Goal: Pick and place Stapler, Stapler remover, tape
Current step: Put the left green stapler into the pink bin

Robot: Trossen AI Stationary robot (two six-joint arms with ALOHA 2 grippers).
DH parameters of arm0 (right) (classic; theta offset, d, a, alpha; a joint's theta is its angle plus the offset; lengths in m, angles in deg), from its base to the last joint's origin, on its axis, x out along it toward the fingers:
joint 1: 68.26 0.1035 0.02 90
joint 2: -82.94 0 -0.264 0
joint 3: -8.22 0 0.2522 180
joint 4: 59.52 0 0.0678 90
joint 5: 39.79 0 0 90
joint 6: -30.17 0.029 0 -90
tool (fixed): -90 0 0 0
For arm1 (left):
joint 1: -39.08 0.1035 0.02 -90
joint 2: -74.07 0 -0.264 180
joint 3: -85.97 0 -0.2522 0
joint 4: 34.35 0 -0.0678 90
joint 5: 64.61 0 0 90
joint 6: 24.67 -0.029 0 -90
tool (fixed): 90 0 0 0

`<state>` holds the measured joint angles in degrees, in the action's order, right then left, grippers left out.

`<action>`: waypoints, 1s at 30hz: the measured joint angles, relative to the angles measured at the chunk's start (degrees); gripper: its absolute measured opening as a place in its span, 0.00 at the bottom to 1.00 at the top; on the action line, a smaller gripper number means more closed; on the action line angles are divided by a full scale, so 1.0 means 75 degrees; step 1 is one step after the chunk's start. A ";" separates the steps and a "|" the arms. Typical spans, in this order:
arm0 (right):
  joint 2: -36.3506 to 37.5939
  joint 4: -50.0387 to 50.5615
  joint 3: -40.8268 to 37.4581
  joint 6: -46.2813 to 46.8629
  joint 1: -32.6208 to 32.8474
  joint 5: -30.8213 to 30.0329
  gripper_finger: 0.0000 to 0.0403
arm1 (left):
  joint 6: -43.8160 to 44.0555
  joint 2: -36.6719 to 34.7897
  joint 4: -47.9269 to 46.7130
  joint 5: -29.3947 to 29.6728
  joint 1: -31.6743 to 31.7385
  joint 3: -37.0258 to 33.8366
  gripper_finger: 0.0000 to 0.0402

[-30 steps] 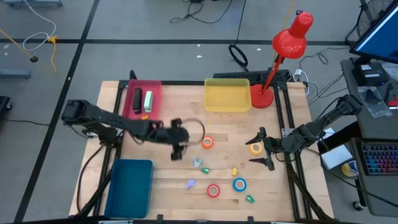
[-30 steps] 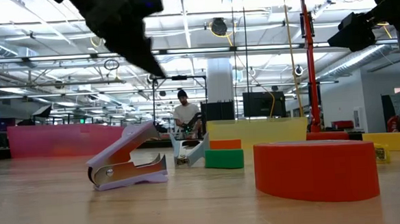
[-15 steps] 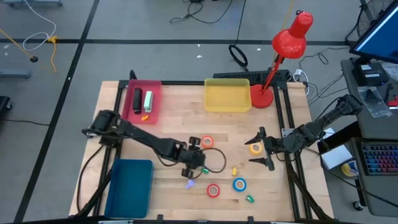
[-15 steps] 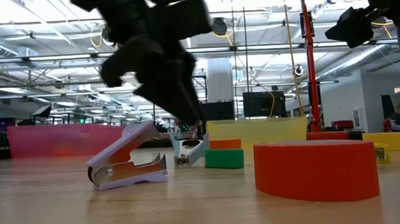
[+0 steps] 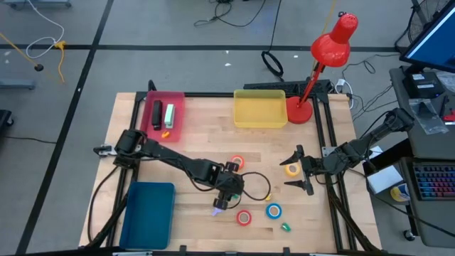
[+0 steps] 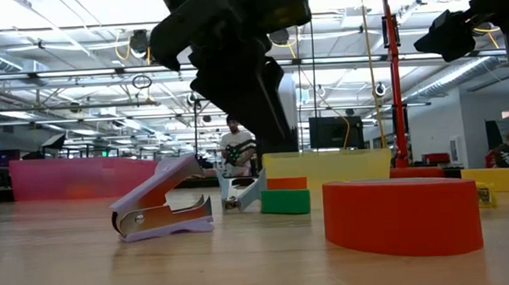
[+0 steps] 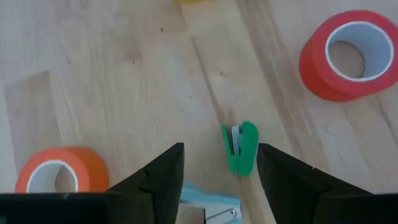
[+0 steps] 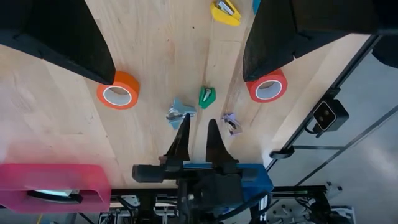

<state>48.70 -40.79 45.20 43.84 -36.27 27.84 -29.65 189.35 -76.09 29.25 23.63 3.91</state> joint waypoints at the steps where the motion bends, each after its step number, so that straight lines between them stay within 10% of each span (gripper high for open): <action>1: 0.0000 0.0000 0.0000 0.0000 0.0000 0.0000 0.86 | 0.0021 0.0000 0.0021 -0.0019 -0.0014 0.0000 0.52; 30: -0.0001 -0.0006 0.0000 0.0000 0.0000 0.0000 0.86 | 0.0298 0.0734 0.0343 -0.0025 0.0245 0.0006 0.57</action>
<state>48.69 -40.83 45.20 43.84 -36.27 27.84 -27.42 194.86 -73.52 29.07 25.47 3.96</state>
